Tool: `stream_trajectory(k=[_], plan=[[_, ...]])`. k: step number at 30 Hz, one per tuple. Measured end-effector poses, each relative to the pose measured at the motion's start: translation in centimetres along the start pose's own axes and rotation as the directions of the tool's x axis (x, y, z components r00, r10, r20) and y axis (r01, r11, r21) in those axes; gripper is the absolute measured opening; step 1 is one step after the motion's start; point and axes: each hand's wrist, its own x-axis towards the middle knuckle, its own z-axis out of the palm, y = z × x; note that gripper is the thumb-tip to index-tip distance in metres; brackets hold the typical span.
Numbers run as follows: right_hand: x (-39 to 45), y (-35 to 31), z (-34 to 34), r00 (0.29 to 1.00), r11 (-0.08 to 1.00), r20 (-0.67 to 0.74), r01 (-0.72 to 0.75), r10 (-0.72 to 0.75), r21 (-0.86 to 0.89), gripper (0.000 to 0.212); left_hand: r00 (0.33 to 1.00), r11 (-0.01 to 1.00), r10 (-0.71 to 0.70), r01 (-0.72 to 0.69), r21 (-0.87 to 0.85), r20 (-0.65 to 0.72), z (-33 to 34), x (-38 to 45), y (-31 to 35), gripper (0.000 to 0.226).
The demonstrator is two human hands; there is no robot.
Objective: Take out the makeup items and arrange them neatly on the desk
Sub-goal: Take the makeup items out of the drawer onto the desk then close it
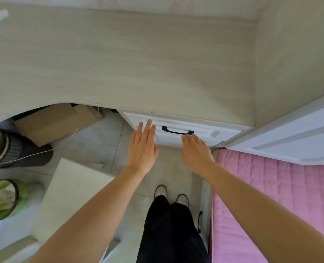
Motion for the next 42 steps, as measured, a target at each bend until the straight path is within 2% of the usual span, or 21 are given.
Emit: stream_trajectory(k=[7, 12, 18, 25, 33, 38, 42], plan=[[3.6, -0.3, 1.4, 0.999, 0.999, 0.033, -0.012, 0.010, 0.049, 0.055, 0.990, 0.996, 0.088, -0.085, 0.031, -0.109, 0.9, 3.5, -0.6, 0.074], [4.9, -0.3, 2.2, 0.996, 0.999, 0.088, -0.021, 0.017, 0.045, 0.062, 0.980, 0.996, 0.081, -0.087, -0.020, -0.183, 1.9, 3.9, -1.4, 0.063], [5.8, 0.2, 2.5, 0.987, 0.996, 0.157, -0.053, 0.042, 0.067, 0.071, 0.987, 0.995, 0.092, -0.094, -0.011, -0.131, 3.5, 3.8, -1.5, 0.061], [6.2, -0.4, 2.4, 0.984, 0.983, 0.140, -0.133, 0.114, 0.131, 0.068, 0.992, 0.996, 0.091, -0.091, 0.000, -0.089, 4.5, 3.9, -1.7, 0.060], [4.5, -1.1, 3.3, 0.986, 0.985, 0.136, -0.115, 0.097, 0.125, 0.063, 0.993, 0.994, 0.106, -0.106, 0.019, -0.054, 4.6, 4.6, -2.1, 0.067], [2.5, -1.4, 4.0, 0.989, 0.987, 0.139, -0.074, 0.054, 0.142, 0.067, 0.997, 0.996, 0.076, -0.076, 0.037, 0.001, 4.9, 4.8, -1.7, 0.059], [1.7, -1.7, 3.7, 0.987, 0.973, 0.149, -0.086, 0.054, 0.215, 0.064, 0.997, 0.996, 0.066, -0.064, 0.054, -0.035, 5.0, 4.9, -1.0, 0.054]])
